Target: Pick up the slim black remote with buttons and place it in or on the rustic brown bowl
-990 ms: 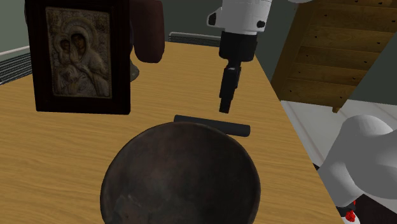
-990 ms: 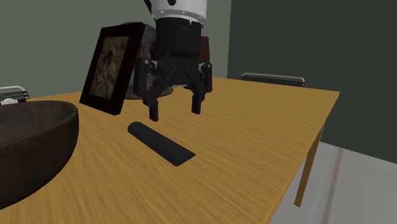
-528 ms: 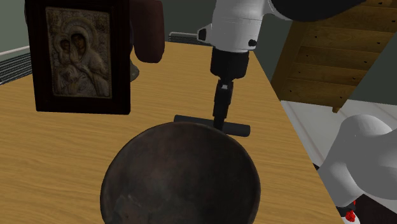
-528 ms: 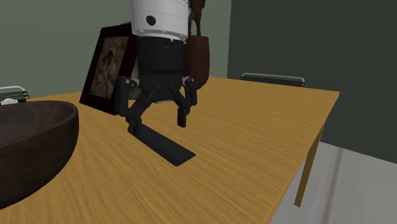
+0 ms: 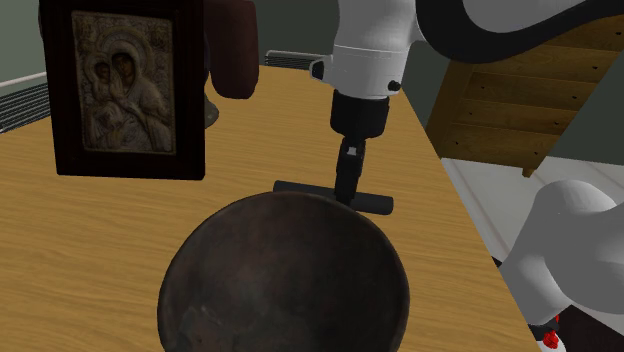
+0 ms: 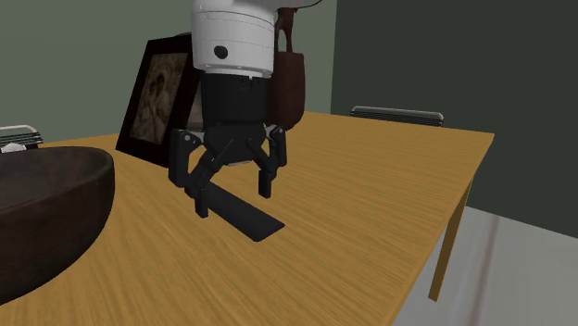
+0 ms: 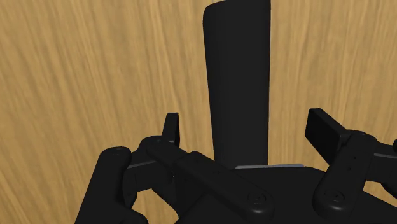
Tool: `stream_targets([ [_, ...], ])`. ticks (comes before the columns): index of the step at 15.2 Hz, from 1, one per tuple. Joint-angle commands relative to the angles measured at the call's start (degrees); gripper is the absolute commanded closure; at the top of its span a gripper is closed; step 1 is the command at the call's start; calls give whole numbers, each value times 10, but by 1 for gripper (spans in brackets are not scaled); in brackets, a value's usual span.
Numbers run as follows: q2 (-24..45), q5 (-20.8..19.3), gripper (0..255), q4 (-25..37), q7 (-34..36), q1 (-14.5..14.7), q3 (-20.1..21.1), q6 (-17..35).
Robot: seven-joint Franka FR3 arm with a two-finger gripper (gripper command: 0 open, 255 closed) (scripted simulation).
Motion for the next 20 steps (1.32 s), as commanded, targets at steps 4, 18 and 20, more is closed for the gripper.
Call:
stream_targets([
  [4, 0, 0, 255, 0, 0, 0, 0, 0],
  [18, 0, -5, 255, 45, 5, -2, -6, -45],
  [20, 1, -7, 255, 61, 6, -2, -8, -60],
])
